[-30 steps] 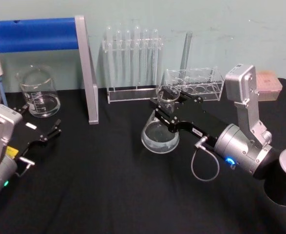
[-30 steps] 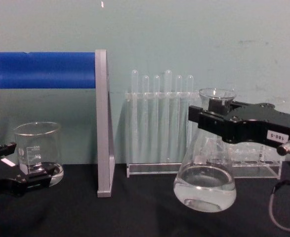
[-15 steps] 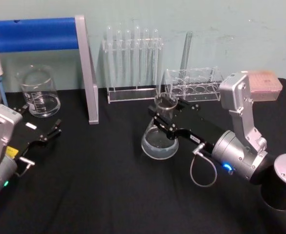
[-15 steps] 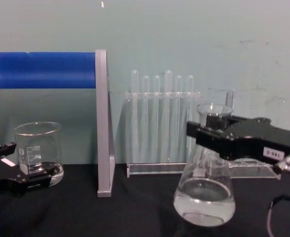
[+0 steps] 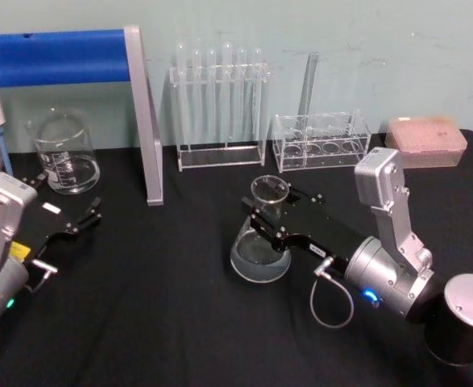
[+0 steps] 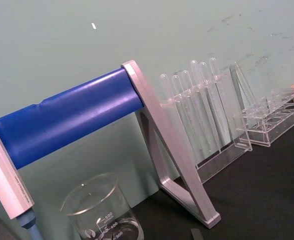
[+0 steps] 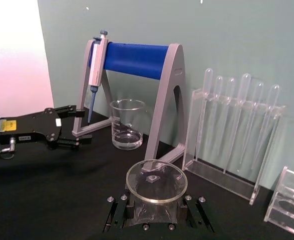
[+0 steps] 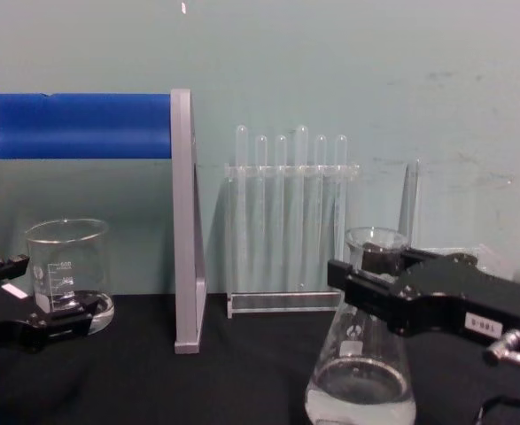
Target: Grasp the erlenmeyer flask with one hand, shake it three times, then place it back.
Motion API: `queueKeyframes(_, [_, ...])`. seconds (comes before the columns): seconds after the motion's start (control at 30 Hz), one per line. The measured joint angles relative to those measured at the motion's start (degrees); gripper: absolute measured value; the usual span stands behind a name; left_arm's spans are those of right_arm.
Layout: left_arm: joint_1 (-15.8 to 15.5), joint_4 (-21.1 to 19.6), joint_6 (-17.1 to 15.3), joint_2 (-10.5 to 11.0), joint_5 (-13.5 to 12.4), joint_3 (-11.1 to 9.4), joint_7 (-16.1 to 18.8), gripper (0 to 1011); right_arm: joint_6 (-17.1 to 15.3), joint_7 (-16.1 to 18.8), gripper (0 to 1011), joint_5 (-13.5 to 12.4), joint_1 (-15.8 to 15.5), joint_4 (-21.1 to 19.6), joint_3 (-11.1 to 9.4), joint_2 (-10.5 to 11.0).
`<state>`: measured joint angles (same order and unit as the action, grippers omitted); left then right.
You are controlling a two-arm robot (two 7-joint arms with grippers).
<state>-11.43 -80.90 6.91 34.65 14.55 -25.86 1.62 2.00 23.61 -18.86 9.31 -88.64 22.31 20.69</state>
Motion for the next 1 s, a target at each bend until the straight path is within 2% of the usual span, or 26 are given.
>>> queueKeyframes(1.0, [0.0,0.0,0.0,0.0,0.0,0.0,0.0,1001,0.9,1.4,450,-0.3,-0.2,2.6,1.0,-0.5])
